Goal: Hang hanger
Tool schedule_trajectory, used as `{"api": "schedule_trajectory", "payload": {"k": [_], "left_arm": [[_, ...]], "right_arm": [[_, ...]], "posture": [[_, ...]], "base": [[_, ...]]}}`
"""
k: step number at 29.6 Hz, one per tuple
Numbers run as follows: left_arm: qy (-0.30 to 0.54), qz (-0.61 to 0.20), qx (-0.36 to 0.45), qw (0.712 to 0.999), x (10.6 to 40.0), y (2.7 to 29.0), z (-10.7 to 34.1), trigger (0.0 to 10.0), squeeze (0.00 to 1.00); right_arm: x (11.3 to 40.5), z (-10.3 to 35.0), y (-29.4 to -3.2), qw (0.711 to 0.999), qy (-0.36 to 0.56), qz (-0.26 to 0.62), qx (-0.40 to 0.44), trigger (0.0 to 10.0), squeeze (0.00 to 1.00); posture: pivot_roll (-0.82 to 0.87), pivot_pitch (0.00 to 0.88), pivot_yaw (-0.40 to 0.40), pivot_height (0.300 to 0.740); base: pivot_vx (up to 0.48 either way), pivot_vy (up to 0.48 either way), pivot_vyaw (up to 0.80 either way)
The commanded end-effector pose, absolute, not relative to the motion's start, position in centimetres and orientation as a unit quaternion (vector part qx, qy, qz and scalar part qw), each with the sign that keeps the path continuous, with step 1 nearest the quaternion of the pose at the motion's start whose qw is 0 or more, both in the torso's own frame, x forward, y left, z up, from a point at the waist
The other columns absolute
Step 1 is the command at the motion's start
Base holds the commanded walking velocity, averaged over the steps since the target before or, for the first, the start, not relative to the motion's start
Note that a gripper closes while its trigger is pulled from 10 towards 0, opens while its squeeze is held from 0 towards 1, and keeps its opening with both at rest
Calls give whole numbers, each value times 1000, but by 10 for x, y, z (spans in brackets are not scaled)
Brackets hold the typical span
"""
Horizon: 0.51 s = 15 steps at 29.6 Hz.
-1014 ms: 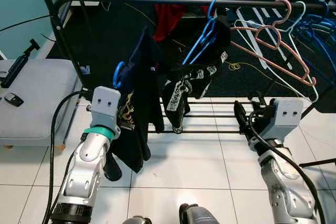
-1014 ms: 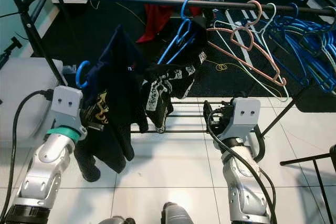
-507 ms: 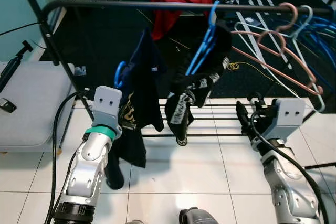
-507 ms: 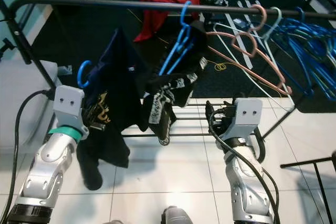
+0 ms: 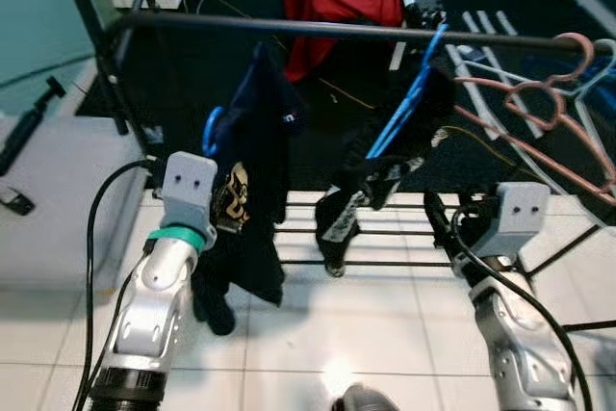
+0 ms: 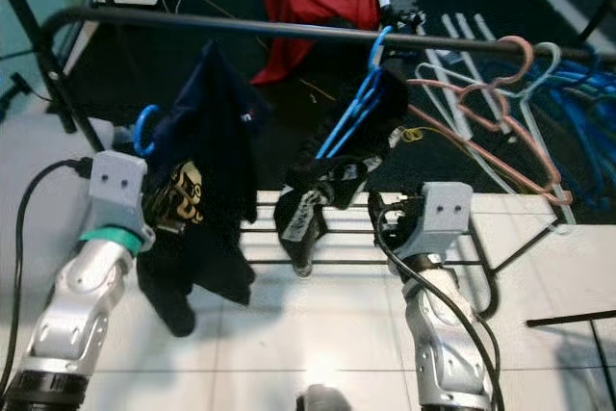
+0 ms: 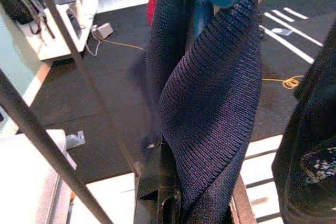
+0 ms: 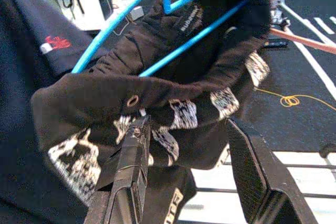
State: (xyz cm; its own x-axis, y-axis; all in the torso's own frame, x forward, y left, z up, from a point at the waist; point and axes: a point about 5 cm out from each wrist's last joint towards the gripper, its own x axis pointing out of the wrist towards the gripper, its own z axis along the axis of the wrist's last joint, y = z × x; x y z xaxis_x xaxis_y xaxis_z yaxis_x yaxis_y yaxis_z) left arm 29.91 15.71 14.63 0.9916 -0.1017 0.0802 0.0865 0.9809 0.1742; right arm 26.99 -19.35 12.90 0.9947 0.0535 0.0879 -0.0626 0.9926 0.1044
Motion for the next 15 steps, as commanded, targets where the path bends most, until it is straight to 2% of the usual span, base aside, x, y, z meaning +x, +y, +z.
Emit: {"api": "schedule_trajectory", "payload": {"k": [1, 7, 11, 13, 15], "left_arm": [[-56, -51, 84, 994, 299, 153, 150, 10000, 0], [-55, -52, 86, 993, 298, 153, 150, 10000, 0], [-55, -53, 87, 993, 298, 153, 150, 10000, 0], [-56, -55, 88, 993, 298, 152, 150, 10000, 0], [-76, -90, 102, 988, 294, 147, 157, 10000, 0]], "right_arm": [[269, 126, -198, 998, -37, 21, 52, 10000, 0], [268, 125, -198, 998, -36, 21, 53, 10000, 0], [268, 125, -198, 998, -37, 20, 54, 10000, 0], [268, 125, -198, 998, -37, 20, 54, 10000, 0], [268, 124, -197, 998, -38, 20, 54, 10000, 0]], "posture": [[-155, 0, 57, 740], [-155, 0, 60, 740], [-154, 0, 60, 740], [-154, 0, 61, 740], [-153, 0, 63, 740]], "base": [[255, 0, 0], [204, 0, 0], [0, 0, 0], [240, 0, 0], [0, 0, 0]]}}
